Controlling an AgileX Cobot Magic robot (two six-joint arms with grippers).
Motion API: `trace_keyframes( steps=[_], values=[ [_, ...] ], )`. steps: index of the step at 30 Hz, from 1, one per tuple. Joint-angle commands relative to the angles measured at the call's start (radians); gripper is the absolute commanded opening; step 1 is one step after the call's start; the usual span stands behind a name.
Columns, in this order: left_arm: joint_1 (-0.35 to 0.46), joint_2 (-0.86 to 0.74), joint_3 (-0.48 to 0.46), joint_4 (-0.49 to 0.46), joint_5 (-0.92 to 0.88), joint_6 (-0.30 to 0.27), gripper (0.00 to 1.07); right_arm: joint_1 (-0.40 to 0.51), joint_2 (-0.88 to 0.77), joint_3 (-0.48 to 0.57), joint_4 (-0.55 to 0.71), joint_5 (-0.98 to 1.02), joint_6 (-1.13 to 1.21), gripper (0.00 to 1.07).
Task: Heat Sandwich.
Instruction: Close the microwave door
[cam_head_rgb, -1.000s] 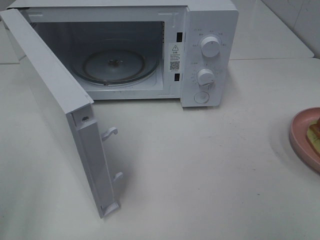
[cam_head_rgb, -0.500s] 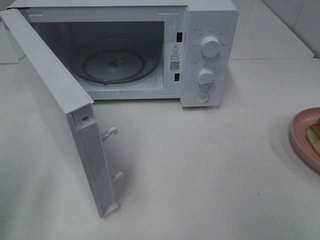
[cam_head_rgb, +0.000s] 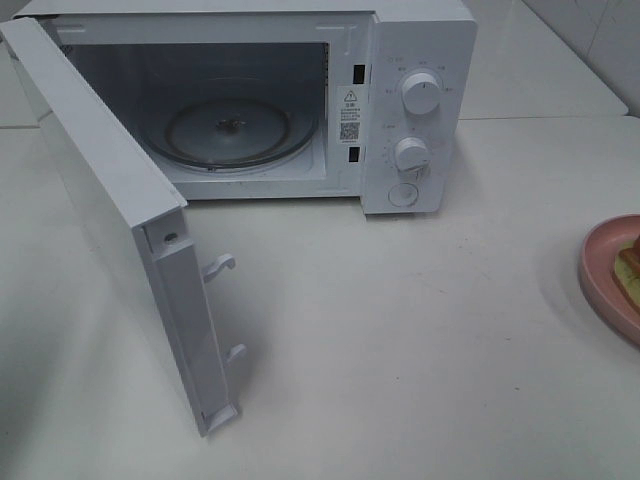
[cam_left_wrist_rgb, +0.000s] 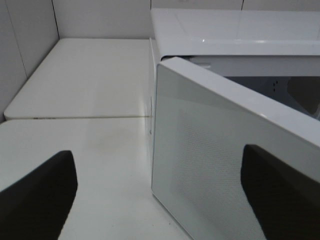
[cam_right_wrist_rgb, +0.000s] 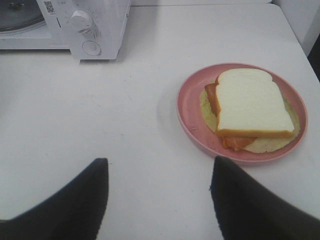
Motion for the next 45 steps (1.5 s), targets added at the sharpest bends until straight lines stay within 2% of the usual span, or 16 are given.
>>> trace_keyframes(
  steps=[1, 7, 9, 12, 15, 16, 17, 20, 23, 28, 38, 41, 45],
  values=[
    [-0.006, 0.062, 0.002, 0.001, -0.02, -0.031, 0.82, 0.001, -0.026, 0.002, -0.005, -0.005, -0.008, 0.59],
    [-0.006, 0.154, 0.002, 0.031, -0.027, -0.031, 0.82, 0.001, -0.026, 0.002, -0.005, -0.005, -0.008, 0.59],
    [-0.006, 0.201, 0.002, 0.08, -0.059, -0.031, 0.82, 0.001, -0.026, 0.002, -0.005, -0.005, -0.008, 0.59],
    [-0.006, 0.231, 0.002, 0.104, -0.092, -0.053, 0.82, 0.001, -0.026, 0.002, -0.005, -0.005, -0.008, 0.59],
    [-0.006, 0.286, 0.002, 0.161, -0.171, -0.108, 0.82, 0.001, -0.026, 0.002, -0.005, -0.005, -0.008, 0.59],
    [-0.006, 0.286, 0.002, 0.161, -0.171, -0.108, 0.82, 0.001, -0.026, 0.002, -0.005, -0.005, -0.008, 0.59],
    [-0.006, 0.314, 0.002, 0.204, -0.203, -0.144, 0.82, 0.001, -0.026, 0.002, -0.005, -0.005, -0.008, 0.59],
    [-0.006, 0.347, 0.002, 0.242, -0.241, -0.172, 0.82, 0.001, -0.026, 0.002, -0.005, -0.005, -0.008, 0.59],
    [-0.006, 0.403, 0.002, 0.323, -0.322, -0.208, 0.82, 0.001, -0.026, 0.002, -0.005, -0.005, -0.008, 0.59],
    [-0.006, 0.472, 0.002, 0.392, -0.417, -0.213, 0.81, 0.001, -0.026, 0.002, -0.005, -0.005, -0.008, 0.59],
    [-0.006, 0.509, 0.001, 0.393, -0.457, -0.213, 0.81, 0.001, -0.026, 0.002, -0.005, -0.005, -0.008, 0.59],
    [-0.039, 0.515, 0.001, 0.387, -0.471, -0.206, 0.81, 0.001, -0.026, 0.002, -0.005, -0.005, -0.008, 0.59],
    [-0.086, 0.515, 0.001, 0.345, -0.474, -0.166, 0.81, 0.001, -0.026, 0.002, -0.005, -0.005, -0.008, 0.59]
  ],
)
